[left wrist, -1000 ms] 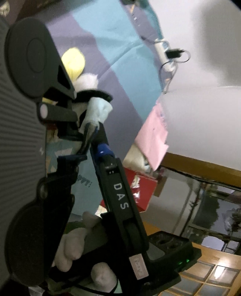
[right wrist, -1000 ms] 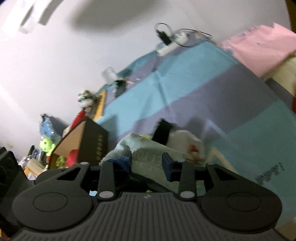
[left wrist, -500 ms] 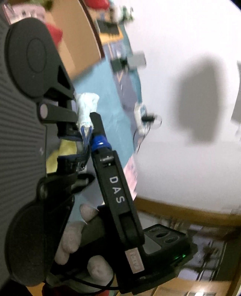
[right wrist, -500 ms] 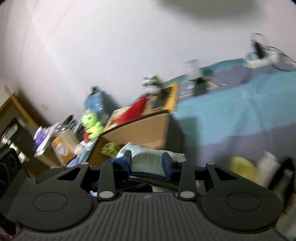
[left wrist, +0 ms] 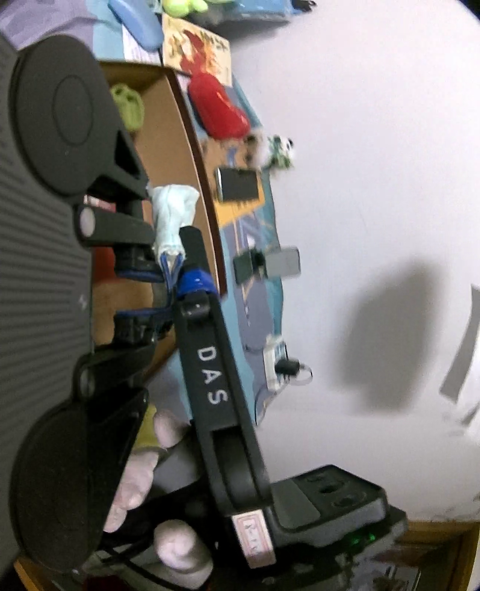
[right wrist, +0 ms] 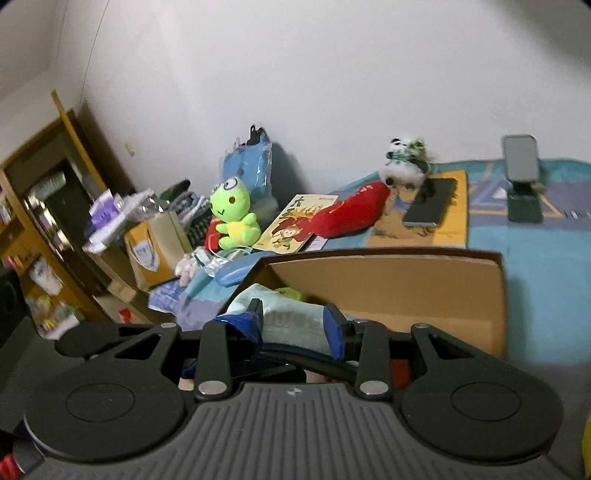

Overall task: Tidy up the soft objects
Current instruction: 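Carry the light-blue pouch into the brown box and open the right gripper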

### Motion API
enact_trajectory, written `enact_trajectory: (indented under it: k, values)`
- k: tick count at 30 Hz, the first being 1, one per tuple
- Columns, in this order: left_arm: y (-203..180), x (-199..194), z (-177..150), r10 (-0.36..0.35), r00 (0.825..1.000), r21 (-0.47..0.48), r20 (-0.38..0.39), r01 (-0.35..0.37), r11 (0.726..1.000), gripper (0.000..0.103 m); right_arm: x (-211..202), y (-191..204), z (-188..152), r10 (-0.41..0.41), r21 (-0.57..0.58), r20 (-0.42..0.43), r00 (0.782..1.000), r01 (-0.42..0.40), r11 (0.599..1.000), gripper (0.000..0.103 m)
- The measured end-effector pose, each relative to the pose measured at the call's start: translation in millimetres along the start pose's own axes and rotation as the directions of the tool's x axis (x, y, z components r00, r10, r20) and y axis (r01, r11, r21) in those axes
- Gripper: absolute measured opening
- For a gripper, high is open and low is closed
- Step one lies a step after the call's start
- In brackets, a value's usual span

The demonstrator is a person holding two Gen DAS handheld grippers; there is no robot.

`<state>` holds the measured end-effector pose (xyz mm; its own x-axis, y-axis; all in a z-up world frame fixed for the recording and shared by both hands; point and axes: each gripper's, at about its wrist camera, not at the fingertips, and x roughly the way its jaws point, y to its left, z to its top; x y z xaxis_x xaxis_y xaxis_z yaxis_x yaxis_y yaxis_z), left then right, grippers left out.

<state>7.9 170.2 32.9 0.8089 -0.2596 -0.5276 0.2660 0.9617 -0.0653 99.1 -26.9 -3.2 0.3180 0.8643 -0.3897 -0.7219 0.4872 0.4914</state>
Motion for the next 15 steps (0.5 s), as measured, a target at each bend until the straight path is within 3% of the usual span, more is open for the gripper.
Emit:
enact_trajectory:
  k: [9,15]
  values:
    - [77,47,-3,0.091,0.994,-0.091,-0.063,-0.097,0.991,0.008,59,16,12,-0.157,-0.158,0.02,0.987,0.158,0.975,0.019]
    - [103,59,-10,0.109,0.988,-0.153,-0.113,-0.126,0.98,0.008,64,10,12,-0.197,-0.128,0.01,0.98,0.197,0.972,0.019]
